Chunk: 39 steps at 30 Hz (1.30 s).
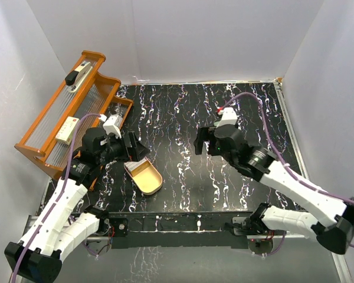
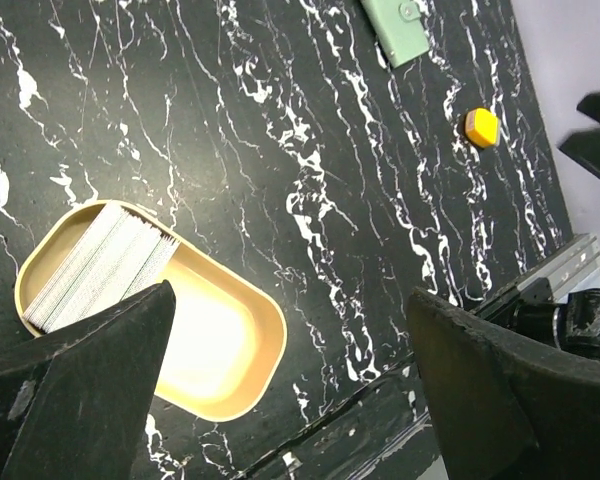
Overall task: Put the credit cards into the card holder
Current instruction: Move the card holder to the center of the board.
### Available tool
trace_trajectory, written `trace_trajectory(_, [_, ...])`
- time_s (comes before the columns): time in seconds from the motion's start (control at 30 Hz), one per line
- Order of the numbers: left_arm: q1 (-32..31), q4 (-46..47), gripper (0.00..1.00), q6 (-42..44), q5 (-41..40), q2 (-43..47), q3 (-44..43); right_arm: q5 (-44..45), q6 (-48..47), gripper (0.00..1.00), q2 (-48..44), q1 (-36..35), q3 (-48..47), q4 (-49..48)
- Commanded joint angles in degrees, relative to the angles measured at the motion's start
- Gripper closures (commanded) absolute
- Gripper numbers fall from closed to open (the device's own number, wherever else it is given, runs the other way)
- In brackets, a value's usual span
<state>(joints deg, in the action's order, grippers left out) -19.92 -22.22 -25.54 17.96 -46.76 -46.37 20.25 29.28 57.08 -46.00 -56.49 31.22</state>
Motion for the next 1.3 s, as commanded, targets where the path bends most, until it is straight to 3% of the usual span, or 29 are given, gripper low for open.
trace_trajectory(0.0, [0.41, 2.9, 0.01, 1.88, 0.86, 1.72, 3.75, 13.87, -7.17, 0.02, 7.47, 0.55, -2.52, -3.76])
trace_trajectory(0.2, [0.38, 4.55, 0.01, 5.28, 3.29, 3.35, 6.91, 15.72, -12.21, 0.07, 18.85, 7.14, -5.89, -6.97])
trace_trajectory(0.43, [0.41, 1.75, 0.01, 7.42, 2.14, 2.48, 5.76, 7.62, -14.23, 0.33, 26.51, 19.15, -7.8, -14.15])
trace_trajectory(0.57, [0.41, 0.79, 0.01, 7.34, -0.71, 2.3, 5.54, 2.54, -15.26, 0.36, 31.93, 24.97, -10.58, -15.43])
trace_trajectory(0.73, [0.39, 1.39, 0.01, 7.42, 1.98, 2.63, 5.72, -2.32, -15.29, 0.39, 40.67, 30.59, -16.29, -13.8])
trace_trajectory(1.1, [0.4, 0.56, 0.02, 7.61, 3.95, 4.69, 5.97, -9.07, -13.95, 0.44, 52.51, 34.43, -21.94, -11.69])
trace_trajectory(1.27, [0.41, 0.57, 0.02, 7.61, 3.92, 4.44, 5.9, -11.53, -13.85, 0.45, 53.34, 34.57, -19.19, -13.04])
